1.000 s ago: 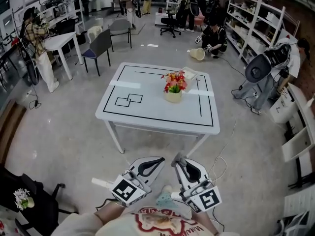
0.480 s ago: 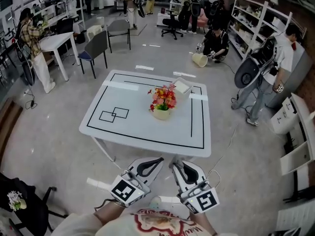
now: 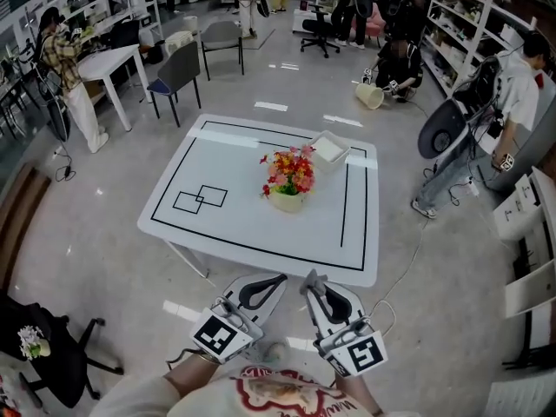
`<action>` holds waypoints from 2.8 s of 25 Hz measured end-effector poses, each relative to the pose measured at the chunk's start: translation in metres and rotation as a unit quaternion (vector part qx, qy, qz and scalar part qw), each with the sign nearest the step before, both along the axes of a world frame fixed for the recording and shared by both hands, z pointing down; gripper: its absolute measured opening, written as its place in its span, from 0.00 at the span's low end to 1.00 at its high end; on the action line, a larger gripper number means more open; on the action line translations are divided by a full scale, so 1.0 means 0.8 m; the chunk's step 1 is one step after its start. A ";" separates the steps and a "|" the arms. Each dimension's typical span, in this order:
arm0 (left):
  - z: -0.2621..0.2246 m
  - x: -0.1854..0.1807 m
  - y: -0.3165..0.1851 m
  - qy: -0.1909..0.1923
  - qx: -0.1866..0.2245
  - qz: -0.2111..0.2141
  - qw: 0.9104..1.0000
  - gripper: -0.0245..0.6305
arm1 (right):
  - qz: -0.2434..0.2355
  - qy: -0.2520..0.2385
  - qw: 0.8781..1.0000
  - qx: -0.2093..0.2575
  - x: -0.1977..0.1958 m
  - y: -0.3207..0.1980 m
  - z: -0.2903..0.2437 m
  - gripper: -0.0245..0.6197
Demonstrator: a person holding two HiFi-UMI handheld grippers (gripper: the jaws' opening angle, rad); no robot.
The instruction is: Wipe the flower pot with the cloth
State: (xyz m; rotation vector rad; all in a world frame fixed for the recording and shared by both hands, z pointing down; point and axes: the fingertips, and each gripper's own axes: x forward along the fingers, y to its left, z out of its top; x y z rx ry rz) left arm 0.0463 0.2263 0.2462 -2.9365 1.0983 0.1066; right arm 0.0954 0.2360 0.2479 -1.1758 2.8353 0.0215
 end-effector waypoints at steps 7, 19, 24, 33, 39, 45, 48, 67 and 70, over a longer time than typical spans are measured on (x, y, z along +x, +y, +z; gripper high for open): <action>0.013 -0.003 -0.026 0.005 -0.011 -0.011 1.000 0.04 | -0.009 0.000 1.000 -0.005 -0.004 -0.023 0.014 0.13; -0.009 -0.012 -0.156 0.027 0.025 0.005 0.999 0.04 | 0.024 0.019 0.999 0.021 0.002 -0.146 -0.002 0.13; -0.019 -0.042 -0.238 0.031 0.025 0.009 0.999 0.04 | 0.036 0.013 0.999 0.022 -0.022 -0.227 -0.006 0.13; -0.043 -0.064 -0.376 0.037 0.041 0.023 0.998 0.04 | 0.070 0.004 0.997 0.028 -0.031 -0.355 -0.022 0.13; -0.037 -0.061 -0.429 0.040 0.034 0.034 0.998 0.04 | 0.088 0.007 0.996 0.035 -0.025 -0.401 -0.029 0.13; -0.015 -0.050 -0.455 0.024 0.015 0.021 0.999 0.04 | 0.080 0.009 0.997 0.019 -0.005 -0.425 -0.019 0.13; -0.011 -0.052 -0.461 0.018 0.003 0.005 1.000 0.04 | 0.069 0.009 0.998 0.012 0.000 -0.432 -0.019 0.13; 0.054 -0.067 -0.495 -0.010 -0.049 -0.047 0.998 0.04 | 0.019 0.051 0.999 -0.003 0.040 -0.494 0.041 0.13; 0.062 -0.065 -0.500 -0.012 -0.055 -0.045 0.997 0.04 | -0.002 0.036 0.999 -0.017 0.039 -0.498 0.057 0.13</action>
